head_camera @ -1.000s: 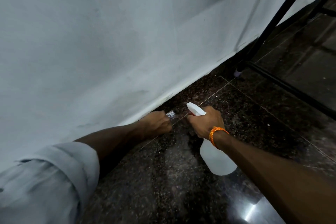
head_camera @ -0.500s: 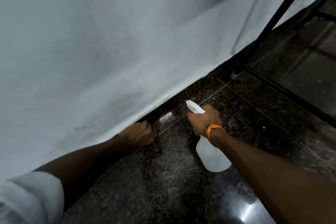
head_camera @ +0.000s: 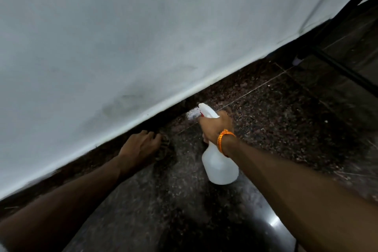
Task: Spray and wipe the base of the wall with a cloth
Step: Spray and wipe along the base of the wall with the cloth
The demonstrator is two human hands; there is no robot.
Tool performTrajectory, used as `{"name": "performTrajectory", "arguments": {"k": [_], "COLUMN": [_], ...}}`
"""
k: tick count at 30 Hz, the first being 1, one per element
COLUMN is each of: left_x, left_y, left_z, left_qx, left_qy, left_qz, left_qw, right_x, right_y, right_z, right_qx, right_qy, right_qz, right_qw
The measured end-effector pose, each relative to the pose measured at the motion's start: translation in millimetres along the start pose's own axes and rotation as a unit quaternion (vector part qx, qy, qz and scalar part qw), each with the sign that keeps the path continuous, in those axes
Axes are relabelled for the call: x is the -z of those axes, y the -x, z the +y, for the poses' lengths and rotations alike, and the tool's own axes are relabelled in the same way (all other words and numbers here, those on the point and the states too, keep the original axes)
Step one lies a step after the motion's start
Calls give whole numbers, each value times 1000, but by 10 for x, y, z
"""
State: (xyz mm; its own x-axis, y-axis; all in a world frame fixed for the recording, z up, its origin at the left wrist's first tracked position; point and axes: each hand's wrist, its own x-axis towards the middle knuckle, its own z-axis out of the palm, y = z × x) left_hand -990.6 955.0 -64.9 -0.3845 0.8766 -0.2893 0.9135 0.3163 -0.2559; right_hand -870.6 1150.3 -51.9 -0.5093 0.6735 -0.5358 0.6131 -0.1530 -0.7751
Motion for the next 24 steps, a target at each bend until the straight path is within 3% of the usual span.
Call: {"name": "performTrajectory", "arguments": {"k": [6,11,13,19,24], "left_x": [-3,-69,-66,-21,-26], "left_y": [194,6,-14,67,-218], "left_z": [9,-108,-68,62,-15], "left_qx": [29,68,54,-24,-186], "left_qy": [150,169,134,-55,-118], "left_qz": [-37,-117,-136,-85,-1], "left_qw": [988,976,980,995,976], "right_x": [-248,-456,-493,-539,-506], "right_y": [300,284,356,472,450], "right_z": [8,101,57,47,135], "right_qx": [22,48,47,38,18], "right_qy": [50,97,101,96,52], "right_qz": [-18,6,10,27,58], "right_qw": [998,994,994,994,997]}}
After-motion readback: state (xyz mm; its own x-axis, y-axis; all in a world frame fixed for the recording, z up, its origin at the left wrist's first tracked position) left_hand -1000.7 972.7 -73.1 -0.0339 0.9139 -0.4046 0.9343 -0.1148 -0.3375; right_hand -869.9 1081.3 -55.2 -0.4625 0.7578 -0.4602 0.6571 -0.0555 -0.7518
